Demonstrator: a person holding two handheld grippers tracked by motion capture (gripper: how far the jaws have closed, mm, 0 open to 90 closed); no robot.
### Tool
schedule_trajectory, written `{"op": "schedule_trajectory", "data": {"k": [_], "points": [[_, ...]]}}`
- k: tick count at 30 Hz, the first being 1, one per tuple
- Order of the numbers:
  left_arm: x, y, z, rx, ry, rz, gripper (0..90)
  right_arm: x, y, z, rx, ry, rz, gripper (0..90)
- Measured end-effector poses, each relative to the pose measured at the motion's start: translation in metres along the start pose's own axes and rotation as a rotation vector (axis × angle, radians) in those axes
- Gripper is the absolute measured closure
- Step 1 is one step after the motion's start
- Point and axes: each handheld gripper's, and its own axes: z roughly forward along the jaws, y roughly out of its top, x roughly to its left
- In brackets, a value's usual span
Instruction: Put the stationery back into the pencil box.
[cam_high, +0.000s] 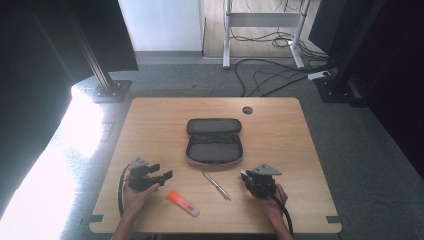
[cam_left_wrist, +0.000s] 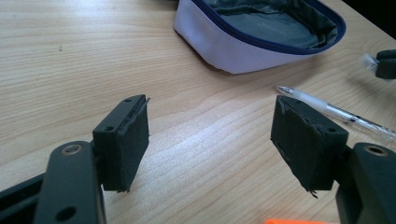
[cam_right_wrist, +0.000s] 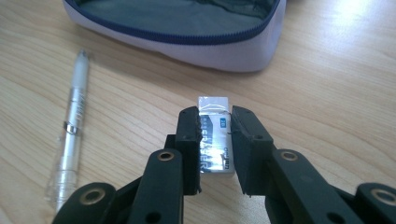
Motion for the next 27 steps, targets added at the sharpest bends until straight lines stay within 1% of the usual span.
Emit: {"op": "schedule_trajectory", "data": {"k": [5,7,18,27], "points": [[0.0,0.0,0.0,0.002,0.005,-0.002,28.4,0.0,0.003,-0.005,-0.021,0.017,0.008,72.6],[0.0,0.0,0.0,0.006,0.005,0.003,28.4,0.0,0.005,-0.007,-0.029,0.018,0.006,72.6],[-0.002,-0.001,0.0,0.012,0.008,0.002,28.4,-0.002,0.013,-0.02,-0.074,0.029,0.013,72.6],[-0.002,-0.001,-0.001,0.015,0.009,-0.001,28.4,0.0,0.021,-0.025,-0.103,0.039,0.007,72.6]]}}
